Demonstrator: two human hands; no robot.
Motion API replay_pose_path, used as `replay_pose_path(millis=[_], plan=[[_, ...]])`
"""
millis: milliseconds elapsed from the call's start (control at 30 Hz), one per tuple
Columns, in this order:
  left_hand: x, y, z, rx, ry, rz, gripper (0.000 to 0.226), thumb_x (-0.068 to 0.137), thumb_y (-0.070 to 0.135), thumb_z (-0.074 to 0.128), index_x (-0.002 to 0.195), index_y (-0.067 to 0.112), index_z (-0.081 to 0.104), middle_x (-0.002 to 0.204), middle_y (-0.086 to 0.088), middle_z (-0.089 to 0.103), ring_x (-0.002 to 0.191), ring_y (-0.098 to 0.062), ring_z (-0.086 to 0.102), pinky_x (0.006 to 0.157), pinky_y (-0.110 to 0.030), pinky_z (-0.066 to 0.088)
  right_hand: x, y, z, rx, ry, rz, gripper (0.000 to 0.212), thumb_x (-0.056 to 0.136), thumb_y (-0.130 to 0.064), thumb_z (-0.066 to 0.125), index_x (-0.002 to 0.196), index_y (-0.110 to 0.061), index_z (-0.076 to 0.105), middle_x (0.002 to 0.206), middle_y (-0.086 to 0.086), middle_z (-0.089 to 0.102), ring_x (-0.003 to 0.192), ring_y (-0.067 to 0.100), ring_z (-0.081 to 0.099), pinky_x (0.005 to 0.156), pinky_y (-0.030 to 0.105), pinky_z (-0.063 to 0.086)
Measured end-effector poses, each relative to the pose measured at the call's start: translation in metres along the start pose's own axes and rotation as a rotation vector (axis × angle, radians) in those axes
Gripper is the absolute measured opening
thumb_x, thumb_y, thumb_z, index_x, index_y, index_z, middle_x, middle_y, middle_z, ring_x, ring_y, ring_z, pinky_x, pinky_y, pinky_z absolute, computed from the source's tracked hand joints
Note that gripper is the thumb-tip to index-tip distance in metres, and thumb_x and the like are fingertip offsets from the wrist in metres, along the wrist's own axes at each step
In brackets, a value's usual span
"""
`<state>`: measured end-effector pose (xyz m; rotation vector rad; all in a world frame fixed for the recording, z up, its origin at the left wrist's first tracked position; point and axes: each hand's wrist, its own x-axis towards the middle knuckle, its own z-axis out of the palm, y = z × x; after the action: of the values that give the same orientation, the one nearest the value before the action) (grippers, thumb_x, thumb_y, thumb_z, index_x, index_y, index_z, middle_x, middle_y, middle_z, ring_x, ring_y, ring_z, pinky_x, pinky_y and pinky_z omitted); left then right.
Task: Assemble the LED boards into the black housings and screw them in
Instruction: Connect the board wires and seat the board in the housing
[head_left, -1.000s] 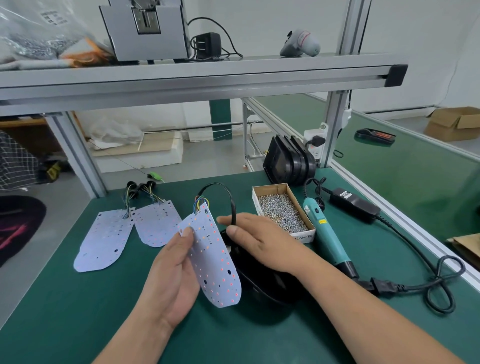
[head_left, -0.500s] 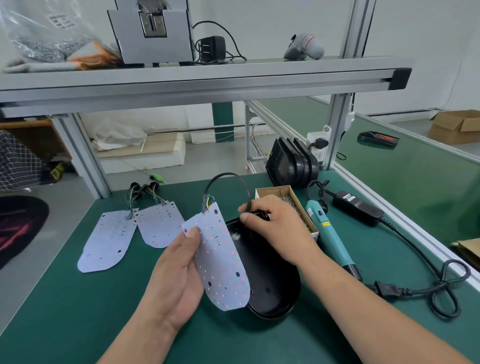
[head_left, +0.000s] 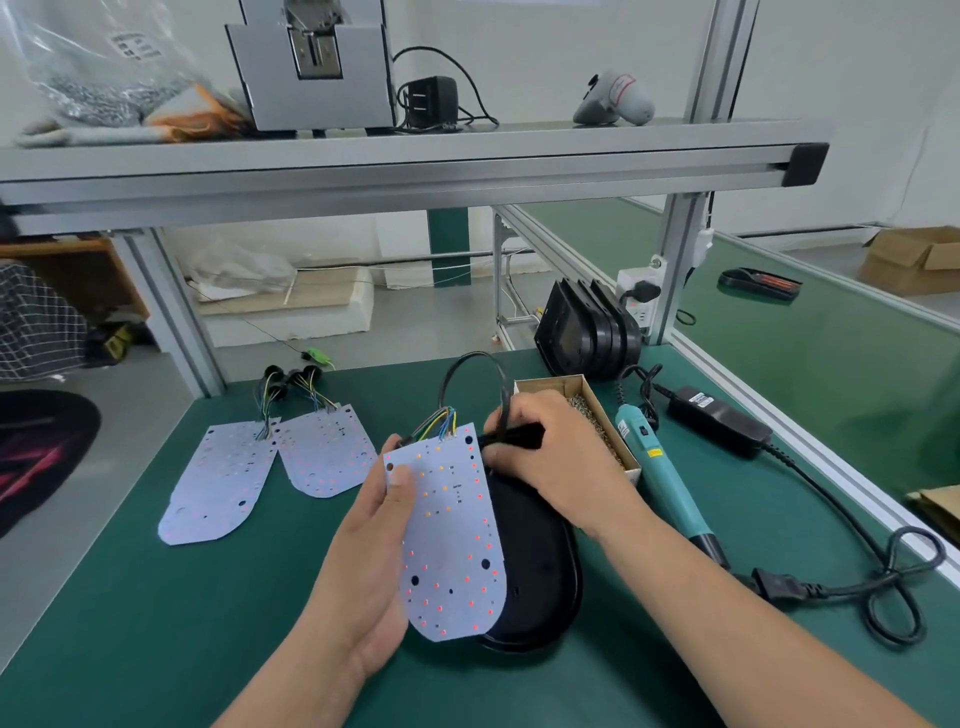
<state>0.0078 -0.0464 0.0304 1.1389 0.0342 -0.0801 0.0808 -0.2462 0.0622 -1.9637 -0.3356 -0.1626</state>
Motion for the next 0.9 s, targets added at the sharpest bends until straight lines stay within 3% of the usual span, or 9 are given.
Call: replay_pose_path(millis=[133, 233, 300, 367, 467, 533, 600, 733, 900], plan=[[0.001, 0.0, -0.002, -0.026, 0.021, 0.006, 0.045, 0.099, 0.05, 0.057, 0.143, 0.056, 0.057, 0.142, 0.013, 0.068, 0.129, -0.014, 0.067, 0.1, -0.045, 0.054, -0.004, -0.002, -0.002, 0.04, -0.152, 0.007, 0.044, 0.087, -0.047, 0.08, 0.127, -0.053, 0.063, 0.114, -0.022, 0.068, 0.11, -0.005, 0.062, 0.096, 0.019, 0.045], [0.006, 0.004, -0.008, -0.061, 0.053, 0.011, 0.046, 0.1, 0.048, 0.056, 0.147, 0.047, 0.058, 0.146, 0.01, 0.066, 0.127, -0.014, 0.067, 0.094, -0.039, 0.059, 0.0, -0.006, -0.011, 0.581, -0.184, 0.224, 0.035, 0.101, -0.056, 0.054, 0.133, -0.046, 0.063, 0.125, -0.003, 0.077, 0.105, 0.015, 0.073, 0.08, 0.033, 0.054], [0.009, 0.008, -0.012, -0.075, 0.035, 0.001, 0.045, 0.104, 0.049, 0.053, 0.148, 0.043, 0.058, 0.15, 0.008, 0.062, 0.135, -0.017, 0.061, 0.108, -0.046, 0.053, 0.003, -0.003, -0.015, 0.741, -0.188, 0.289, 0.037, 0.105, -0.045, 0.046, 0.134, -0.033, 0.065, 0.124, 0.013, 0.076, 0.101, 0.027, 0.073, 0.066, 0.034, 0.052], [0.01, 0.01, -0.014, -0.082, 0.022, 0.002, 0.044, 0.106, 0.05, 0.051, 0.149, 0.041, 0.057, 0.153, 0.007, 0.061, 0.144, -0.019, 0.054, 0.12, -0.05, 0.041, 0.0, 0.003, -0.009, 0.662, -0.226, 0.257, 0.035, 0.101, -0.033, 0.052, 0.129, -0.03, 0.072, 0.122, 0.009, 0.077, 0.105, 0.025, 0.073, 0.068, 0.032, 0.053], [0.01, 0.011, -0.014, -0.068, 0.014, 0.018, 0.044, 0.107, 0.05, 0.05, 0.149, 0.04, 0.058, 0.153, 0.007, 0.06, 0.141, -0.019, 0.056, 0.115, -0.046, 0.046, -0.01, 0.011, 0.004, 0.637, -0.369, 0.142, 0.036, 0.096, -0.012, 0.061, 0.127, -0.023, 0.075, 0.115, 0.005, 0.079, 0.101, 0.015, 0.075, 0.076, 0.023, 0.058], [0.009, 0.011, -0.014, -0.048, 0.02, 0.031, 0.044, 0.105, 0.051, 0.052, 0.147, 0.041, 0.06, 0.147, 0.008, 0.063, 0.127, -0.016, 0.064, 0.098, -0.038, 0.058, -0.013, 0.012, 0.008, 0.629, -0.404, 0.098, 0.037, 0.089, 0.0, 0.061, 0.119, -0.015, 0.077, 0.109, 0.005, 0.079, 0.098, 0.017, 0.075, 0.078, 0.026, 0.059], [0.008, 0.01, -0.013, -0.056, 0.017, 0.041, 0.047, 0.102, 0.052, 0.056, 0.147, 0.041, 0.059, 0.143, 0.007, 0.065, 0.119, -0.015, 0.066, 0.087, -0.033, 0.06, -0.014, 0.009, 0.01, 0.567, -0.395, 0.059, 0.035, 0.085, 0.0, 0.064, 0.112, -0.016, 0.079, 0.107, 0.004, 0.079, 0.1, 0.017, 0.075, 0.082, 0.029, 0.06], [0.008, 0.004, -0.012, -0.106, 0.015, 0.077, 0.042, 0.103, 0.048, 0.055, 0.145, 0.054, 0.056, 0.149, 0.013, 0.063, 0.135, -0.014, 0.063, 0.103, -0.043, 0.055, -0.015, 0.008, 0.016, 0.149, -0.287, -0.036, 0.024, 0.092, -0.006, 0.064, 0.11, -0.014, 0.075, 0.11, 0.002, 0.078, 0.11, 0.022, 0.073, 0.095, 0.045, 0.059], [0.013, 0.006, -0.018, -0.111, 0.033, 0.147, 0.042, 0.105, 0.049, 0.051, 0.145, 0.06, 0.052, 0.151, 0.016, 0.061, 0.135, -0.014, 0.063, 0.103, -0.043, 0.057, -0.018, 0.006, 0.018, -0.475, -0.183, -0.145, 0.002, 0.096, -0.02, 0.06, 0.094, -0.02, 0.061, 0.098, 0.004, 0.066, 0.091, 0.027, 0.065, 0.081, 0.043, 0.054]])
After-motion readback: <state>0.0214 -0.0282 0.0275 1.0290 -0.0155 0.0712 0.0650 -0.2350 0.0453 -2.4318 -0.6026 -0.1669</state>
